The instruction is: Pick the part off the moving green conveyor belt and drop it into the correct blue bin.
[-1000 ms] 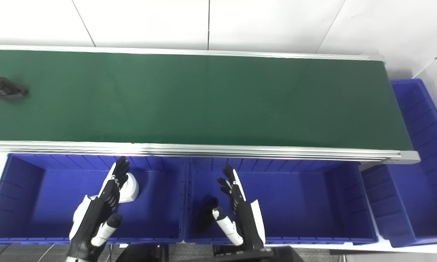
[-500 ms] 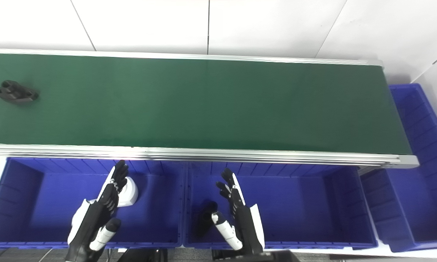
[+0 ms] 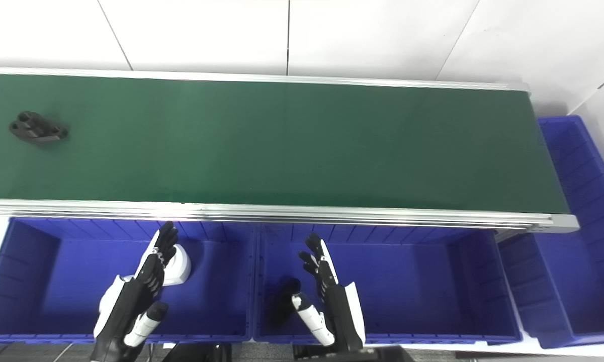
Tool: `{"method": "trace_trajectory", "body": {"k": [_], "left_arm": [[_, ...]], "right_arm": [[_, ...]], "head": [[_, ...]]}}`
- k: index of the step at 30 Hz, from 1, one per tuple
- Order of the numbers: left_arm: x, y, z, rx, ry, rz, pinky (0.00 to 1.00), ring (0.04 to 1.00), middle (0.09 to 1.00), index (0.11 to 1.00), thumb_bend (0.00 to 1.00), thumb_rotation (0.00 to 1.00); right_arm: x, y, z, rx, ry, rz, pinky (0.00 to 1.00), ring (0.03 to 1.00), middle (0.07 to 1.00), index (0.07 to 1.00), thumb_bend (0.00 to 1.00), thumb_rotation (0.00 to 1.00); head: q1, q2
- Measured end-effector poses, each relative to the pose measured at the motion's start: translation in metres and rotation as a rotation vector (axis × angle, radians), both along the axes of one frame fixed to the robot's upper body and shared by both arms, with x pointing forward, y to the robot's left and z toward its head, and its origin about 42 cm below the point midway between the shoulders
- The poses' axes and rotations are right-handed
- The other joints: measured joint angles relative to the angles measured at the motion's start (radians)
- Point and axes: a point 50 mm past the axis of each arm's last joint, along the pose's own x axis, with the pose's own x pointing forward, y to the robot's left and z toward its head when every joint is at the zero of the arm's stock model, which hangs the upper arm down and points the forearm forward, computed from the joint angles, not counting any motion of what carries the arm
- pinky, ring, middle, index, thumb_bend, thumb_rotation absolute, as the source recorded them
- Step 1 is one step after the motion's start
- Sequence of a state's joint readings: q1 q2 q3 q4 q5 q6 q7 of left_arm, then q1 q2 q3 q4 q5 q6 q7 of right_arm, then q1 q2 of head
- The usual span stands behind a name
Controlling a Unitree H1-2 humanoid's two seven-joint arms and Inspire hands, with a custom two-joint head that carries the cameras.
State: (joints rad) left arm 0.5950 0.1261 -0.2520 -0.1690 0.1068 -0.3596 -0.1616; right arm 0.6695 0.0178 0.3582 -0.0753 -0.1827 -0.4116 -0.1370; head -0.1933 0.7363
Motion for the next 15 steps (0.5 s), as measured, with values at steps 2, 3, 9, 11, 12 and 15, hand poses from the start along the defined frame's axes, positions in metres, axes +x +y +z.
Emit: {"method": "trace_trajectory", "body": {"k": [2,3,9,11,12,15], "left_arm": [[0.0000,0.0000,0.0000,0.000,0.000,0.000,1.00,1.000,1.000,1.000,0.91,0.89],[0.0000,0.0000,0.0000,0.000,0.000,0.000,1.00,1.000,1.000,1.000,0.91,0.89],[0.0000,0.0000,0.0000,0.001,0.000,0.000,1.00,1.000,1.000,1.000,0.91,0.89],[0.0000,0.0001,0.0000,0.001,0.000,0.000,1.00,1.000,1.000,1.000,0.91,0.89],[0.0000,0.0001,-0.0001,0.001,0.000,0.000,1.00,1.000,1.000,1.000,0.91,0.89],[-0.0005,0.0001,-0.0013,0.001,0.005,0.000,1.00,1.000,1.000,1.000,0.90,0.89]], "right_arm": [[0.0000,0.0001,0.0000,0.000,0.000,0.000,0.90,0.902,0.960,0.984,0.81,0.89],[0.0000,0.0001,0.0000,0.000,0.000,0.000,0.90,0.903,0.959,0.984,0.81,0.89],[0.0000,0.0001,0.0000,0.001,0.000,0.000,0.91,0.904,0.960,0.982,0.81,0.88],[0.0000,0.0001,0.0000,0.001,0.000,0.000,0.91,0.904,0.960,0.982,0.82,0.88],[0.0000,0.0000,0.0000,0.002,0.000,0.000,0.91,0.904,0.960,0.982,0.82,0.88],[0.0000,0.0000,-0.0001,0.002,0.001,0.000,0.90,0.902,0.961,0.983,0.82,0.89]], "head": [[0.000,0.000],[0.000,0.000],[0.000,0.002],[0.000,0.002],[0.003,-0.003],[0.003,-0.005]]}}
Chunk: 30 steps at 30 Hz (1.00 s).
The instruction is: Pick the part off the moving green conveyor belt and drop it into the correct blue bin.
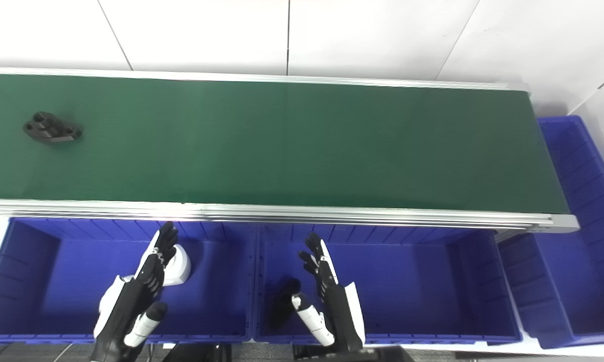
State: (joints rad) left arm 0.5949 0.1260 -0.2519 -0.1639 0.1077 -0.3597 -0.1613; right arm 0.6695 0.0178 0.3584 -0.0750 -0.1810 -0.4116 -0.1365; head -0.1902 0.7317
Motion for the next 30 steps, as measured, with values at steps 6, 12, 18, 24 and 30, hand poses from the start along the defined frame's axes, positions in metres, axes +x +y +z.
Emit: {"method": "trace_trajectory", "body": {"k": [6,12,18,24,30], "left_arm": [[-0.001,0.000,-0.004,0.002,0.013,-0.001,1.00,1.000,1.000,1.000,0.90,0.89],[0.002,0.001,-0.021,0.007,0.031,-0.011,0.99,1.000,1.000,1.000,0.89,0.89],[0.012,-0.001,-0.029,0.004,0.018,-0.026,0.99,1.000,1.000,1.000,0.89,0.88],[0.018,-0.016,-0.036,-0.034,0.030,-0.028,0.96,1.000,1.000,1.000,0.88,0.85],[0.022,-0.028,-0.038,-0.064,0.035,-0.030,1.00,1.000,1.000,1.000,0.88,0.83]], "right_arm": [[-0.001,0.000,-0.002,-0.001,0.007,0.002,0.90,0.899,0.961,0.981,0.81,0.88],[0.000,0.000,-0.011,-0.006,0.019,0.007,0.88,0.900,0.959,0.976,0.81,0.88],[0.009,-0.009,-0.023,-0.020,0.024,0.009,0.87,0.892,0.951,0.974,0.81,0.86],[0.010,-0.015,-0.024,0.063,0.042,-0.024,0.88,0.897,0.954,1.000,0.81,0.88],[0.012,-0.026,-0.007,0.121,-0.003,-0.061,0.91,0.907,0.960,1.000,0.81,0.87]], "head": [[-0.002,-0.035],[-0.015,-0.117],[0.020,-0.153],[0.044,-0.164],[0.121,-0.170]]}}
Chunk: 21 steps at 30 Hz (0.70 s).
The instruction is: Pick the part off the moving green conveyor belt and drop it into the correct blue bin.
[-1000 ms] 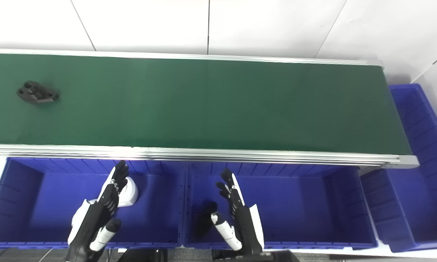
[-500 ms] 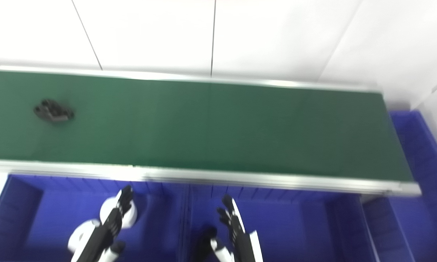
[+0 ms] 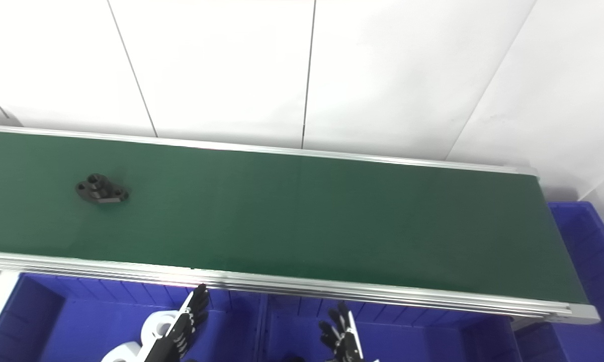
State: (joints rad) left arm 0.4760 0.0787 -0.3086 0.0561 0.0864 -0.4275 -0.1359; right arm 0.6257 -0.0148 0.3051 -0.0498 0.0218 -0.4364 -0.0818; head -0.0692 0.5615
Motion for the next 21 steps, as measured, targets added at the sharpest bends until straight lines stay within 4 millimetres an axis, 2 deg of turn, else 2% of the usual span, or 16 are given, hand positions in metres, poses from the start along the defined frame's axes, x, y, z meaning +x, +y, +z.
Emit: {"method": "trace_trajectory", "body": {"k": [1,4,5,7,10,13,17,21], "left_arm": [[0.000,-0.003,0.000,-0.001,0.001,0.002,0.94,0.987,0.999,1.000,0.88,0.85],[-0.001,-0.006,-0.001,0.023,-0.006,0.003,0.88,0.976,1.000,1.000,0.87,0.86],[-0.001,-0.008,-0.001,0.029,-0.008,0.002,0.89,0.978,1.000,1.000,0.86,0.86],[-0.002,-0.010,-0.001,0.032,-0.007,-0.009,0.88,0.972,0.998,1.000,0.84,0.86],[-0.004,-0.015,-0.003,0.028,0.000,-0.020,0.86,0.961,0.989,1.000,0.83,0.85],[-0.004,-0.018,-0.005,0.019,0.009,-0.017,0.83,0.961,0.986,1.000,0.85,0.84],[-0.001,-0.023,-0.006,0.008,0.009,-0.006,0.87,0.962,0.984,1.000,0.84,0.83],[0.002,-0.025,-0.005,0.005,0.004,-0.006,0.85,0.948,0.979,1.000,0.86,0.82]], "right_arm": [[-0.001,-0.002,0.001,0.003,-0.001,0.000,0.93,0.913,0.963,1.000,0.80,0.87],[-0.005,-0.007,0.004,0.016,0.001,-0.003,0.96,0.932,0.978,1.000,0.79,0.85],[-0.006,-0.010,0.003,0.020,0.003,-0.002,0.97,0.939,0.985,1.000,0.79,0.84],[-0.006,-0.014,0.003,0.025,0.005,-0.007,0.99,0.950,0.995,1.000,0.79,0.81],[-0.006,-0.020,0.002,0.052,0.008,-0.025,1.00,0.956,1.000,1.000,0.81,0.80],[-0.004,-0.023,0.002,0.095,0.031,-0.058,1.00,0.973,1.000,1.000,0.81,0.79],[-0.002,-0.024,0.002,0.120,0.040,-0.080,1.00,0.985,1.000,1.000,0.78,0.78],[-0.001,-0.028,0.002,0.110,0.037,-0.093,1.00,0.983,1.000,1.000,0.77,0.77]], "head": [[0.014,-0.003],[0.061,-0.017],[0.083,-0.034],[0.083,-0.034],[0.127,-0.058],[0.144,-0.061],[0.187,-0.060],[0.206,-0.052]]}}
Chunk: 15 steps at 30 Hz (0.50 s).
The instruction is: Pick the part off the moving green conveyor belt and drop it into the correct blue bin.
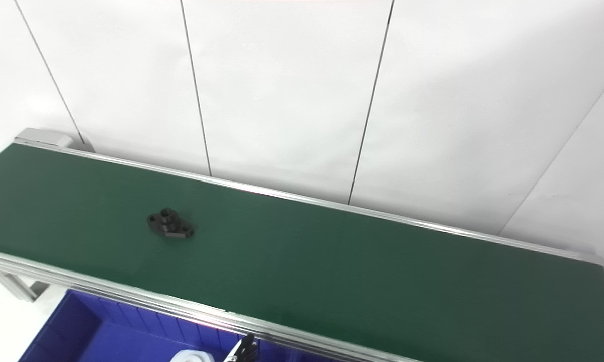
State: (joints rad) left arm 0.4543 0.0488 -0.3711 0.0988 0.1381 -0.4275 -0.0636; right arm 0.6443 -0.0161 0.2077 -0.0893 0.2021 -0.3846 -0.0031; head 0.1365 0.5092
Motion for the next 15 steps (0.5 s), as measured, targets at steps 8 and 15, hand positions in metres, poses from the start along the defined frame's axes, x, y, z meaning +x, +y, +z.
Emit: {"method": "trace_trajectory", "body": {"k": [8,15], "left_arm": [[0.003,-0.002,0.001,-0.013,-0.005,0.002,0.79,0.936,0.977,1.000,0.89,0.80],[0.003,-0.008,0.005,-0.040,-0.010,0.014,0.80,0.945,0.978,1.000,0.86,0.80]], "right_arm": [[0.000,-0.003,0.001,-0.039,-0.012,0.038,1.00,0.988,1.000,1.000,0.76,0.72],[0.003,-0.007,0.015,-0.068,-0.061,0.056,0.99,0.967,0.991,1.000,0.76,0.70]], "head": [[0.028,0.037],[0.023,0.089]]}}
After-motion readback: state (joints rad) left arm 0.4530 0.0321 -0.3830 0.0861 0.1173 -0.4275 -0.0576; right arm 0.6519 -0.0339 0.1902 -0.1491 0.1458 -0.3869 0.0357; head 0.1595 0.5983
